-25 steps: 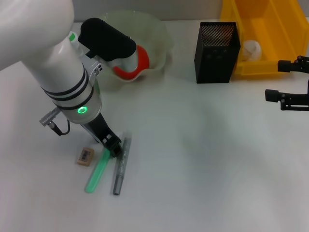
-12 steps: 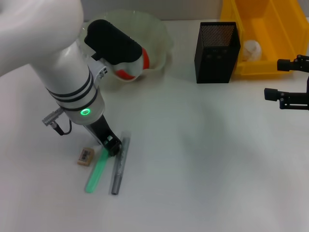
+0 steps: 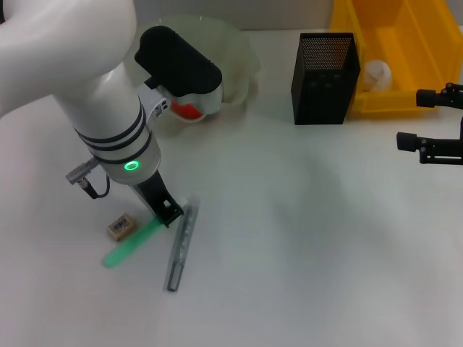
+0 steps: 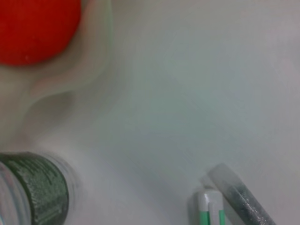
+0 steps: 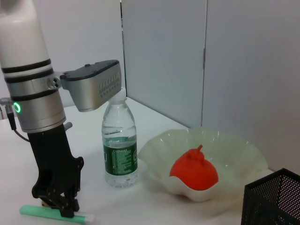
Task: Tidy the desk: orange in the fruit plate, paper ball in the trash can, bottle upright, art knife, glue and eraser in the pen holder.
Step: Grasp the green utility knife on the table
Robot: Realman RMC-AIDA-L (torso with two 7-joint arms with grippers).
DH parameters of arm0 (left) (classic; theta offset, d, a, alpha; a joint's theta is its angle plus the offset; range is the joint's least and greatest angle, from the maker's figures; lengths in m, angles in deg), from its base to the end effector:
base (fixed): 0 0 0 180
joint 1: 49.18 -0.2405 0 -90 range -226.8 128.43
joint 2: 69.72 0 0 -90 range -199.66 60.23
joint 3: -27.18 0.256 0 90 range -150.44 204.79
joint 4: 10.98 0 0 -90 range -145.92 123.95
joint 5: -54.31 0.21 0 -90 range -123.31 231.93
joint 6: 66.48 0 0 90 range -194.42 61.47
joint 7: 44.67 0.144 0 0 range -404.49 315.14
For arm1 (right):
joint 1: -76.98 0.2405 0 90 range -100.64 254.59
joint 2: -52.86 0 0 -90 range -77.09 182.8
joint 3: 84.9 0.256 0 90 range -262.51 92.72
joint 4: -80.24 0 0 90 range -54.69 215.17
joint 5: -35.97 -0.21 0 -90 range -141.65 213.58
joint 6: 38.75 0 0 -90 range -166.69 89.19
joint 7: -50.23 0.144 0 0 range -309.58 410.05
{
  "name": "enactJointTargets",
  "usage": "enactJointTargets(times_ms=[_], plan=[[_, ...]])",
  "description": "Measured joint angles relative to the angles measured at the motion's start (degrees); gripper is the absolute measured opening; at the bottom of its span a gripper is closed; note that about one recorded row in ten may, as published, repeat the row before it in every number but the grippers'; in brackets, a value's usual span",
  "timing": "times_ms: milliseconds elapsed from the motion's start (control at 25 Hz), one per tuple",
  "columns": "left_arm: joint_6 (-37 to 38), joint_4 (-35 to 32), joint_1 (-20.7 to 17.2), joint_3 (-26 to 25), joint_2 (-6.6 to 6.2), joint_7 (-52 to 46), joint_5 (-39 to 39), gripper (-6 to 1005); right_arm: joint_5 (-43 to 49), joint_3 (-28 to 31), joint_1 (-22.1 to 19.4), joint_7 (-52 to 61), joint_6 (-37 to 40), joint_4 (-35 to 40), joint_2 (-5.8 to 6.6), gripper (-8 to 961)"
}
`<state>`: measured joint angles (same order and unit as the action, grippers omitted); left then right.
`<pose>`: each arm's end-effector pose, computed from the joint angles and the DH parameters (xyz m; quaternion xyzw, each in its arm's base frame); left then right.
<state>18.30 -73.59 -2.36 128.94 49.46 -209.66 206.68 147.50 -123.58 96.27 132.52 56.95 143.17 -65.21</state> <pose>-0.1606 0.3512 -0.0710 -0.8820 -0.3030 0.3188 0.1696 0.2761 0.3064 0.0861 -0.9423 0.1441 0.1937 0.2318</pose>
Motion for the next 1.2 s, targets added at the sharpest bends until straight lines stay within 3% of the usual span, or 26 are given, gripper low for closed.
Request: enactJointTargets(times_ms=[280,800,1000,1200], plan=[[1.5,-2.8,-1.2,-0.4,0.0,0.0,-0.3,50,-0.1,0.0,0.0,0.0,-0.1,0.0,0.02,793],[2.0,-3.1,-1.2,-0.5,0.0,0.1,0.0,97,-0.1,0.0,0.0,0.1,-0.1,0.1,0.0,792],[1.1,-2.0,-1.1,0.0,0.0,0.1,0.6,307,-0.1,0.0,0.1,0.1,-0.1,0.0,-0.03,792],[0.2,-1.6,-1.0,0.0,0.0,0.0,0.8,413,-0.1,0.0,0.2,0.0,-0.3,0.0,-0.06,792]])
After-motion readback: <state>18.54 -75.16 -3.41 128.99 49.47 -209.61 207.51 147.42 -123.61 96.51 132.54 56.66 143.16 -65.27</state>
